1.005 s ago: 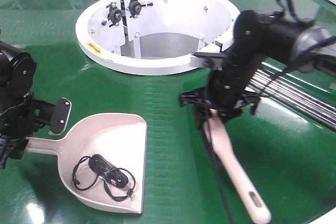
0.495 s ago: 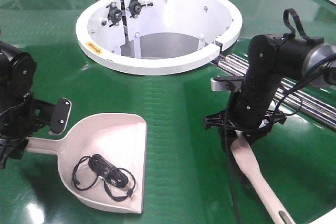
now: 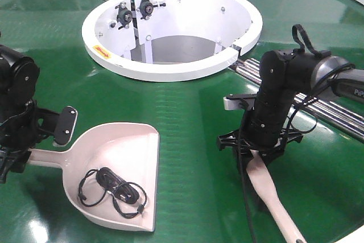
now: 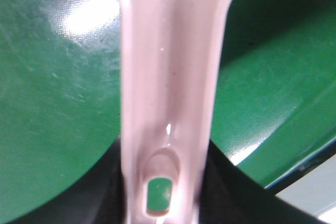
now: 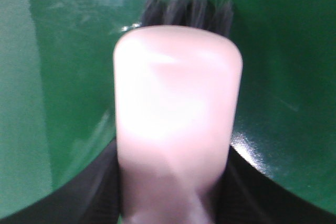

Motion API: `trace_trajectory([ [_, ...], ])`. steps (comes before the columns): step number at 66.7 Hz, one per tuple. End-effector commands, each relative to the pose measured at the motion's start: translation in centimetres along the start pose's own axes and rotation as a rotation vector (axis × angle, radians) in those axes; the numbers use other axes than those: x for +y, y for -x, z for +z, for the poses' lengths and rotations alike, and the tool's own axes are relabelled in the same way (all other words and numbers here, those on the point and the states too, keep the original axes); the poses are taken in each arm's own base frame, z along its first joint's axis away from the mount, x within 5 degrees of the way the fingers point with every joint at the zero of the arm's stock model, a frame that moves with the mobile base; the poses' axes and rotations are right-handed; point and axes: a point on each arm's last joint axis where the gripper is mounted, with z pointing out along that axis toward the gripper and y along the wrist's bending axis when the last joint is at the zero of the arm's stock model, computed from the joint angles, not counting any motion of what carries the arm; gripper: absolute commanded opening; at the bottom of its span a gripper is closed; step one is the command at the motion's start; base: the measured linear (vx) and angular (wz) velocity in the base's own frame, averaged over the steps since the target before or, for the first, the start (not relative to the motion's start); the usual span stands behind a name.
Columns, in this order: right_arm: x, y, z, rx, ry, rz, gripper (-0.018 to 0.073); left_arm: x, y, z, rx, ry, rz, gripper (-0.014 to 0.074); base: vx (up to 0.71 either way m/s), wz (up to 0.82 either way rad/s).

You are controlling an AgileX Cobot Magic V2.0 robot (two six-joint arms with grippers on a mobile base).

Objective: Clean and inspect green conveyor with broom and dustpan
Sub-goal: 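Move the brush back away from the dustpan with the right gripper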

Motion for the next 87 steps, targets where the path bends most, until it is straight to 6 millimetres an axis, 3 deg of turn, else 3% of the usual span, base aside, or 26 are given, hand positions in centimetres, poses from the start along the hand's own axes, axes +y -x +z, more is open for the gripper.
trace_trajectory([
  [1,0.1,-0.1,-1.9,-0.056,0.022,-0.001,-0.0006,-0.3,-0.3,-1.8,-0.015,0.033,-0.025,-0.0023,0.00,0.00],
  [19,0.1,-0.1,-1.9,-0.056,0.021,-0.019,0.0020,-0.3,-0.3,-1.8,-0.015,0.033,-0.025,-0.0023,0.00,0.00],
  [33,0.1,-0.1,-1.9,-0.057,0.021,-0.021,0.0130,-0.3,-0.3,-1.8,-0.015,0.033,-0.025,-0.0023,0.00,0.00],
  [59,0.1,0.0,-2.0,-0.078,0.022,-0.024,0.0553,-0.3,-0.3,-1.8,-0.015,0.033,-0.025,-0.0023,0.00,0.00],
  [66,0.1,0.1,-2.1,-0.091,0.022,-0.024,0.0624,-0.3,-0.3,-1.8,-0.015,0.033,-0.025,-0.0023,0.00,0.00],
  [75,0.4,0.1,-3.6,-0.188,0.026,-0.031,0.0646,-0.3,-0.3,-1.8,-0.015,0.033,-0.025,-0.0023,0.00,0.00],
  [87,0.6,-0.6,-7.6,-0.500,0.030,-0.065,0.0635,-0.3,-0.3,-1.8,-0.015,0.033,-0.025,-0.0023,0.00,0.00],
])
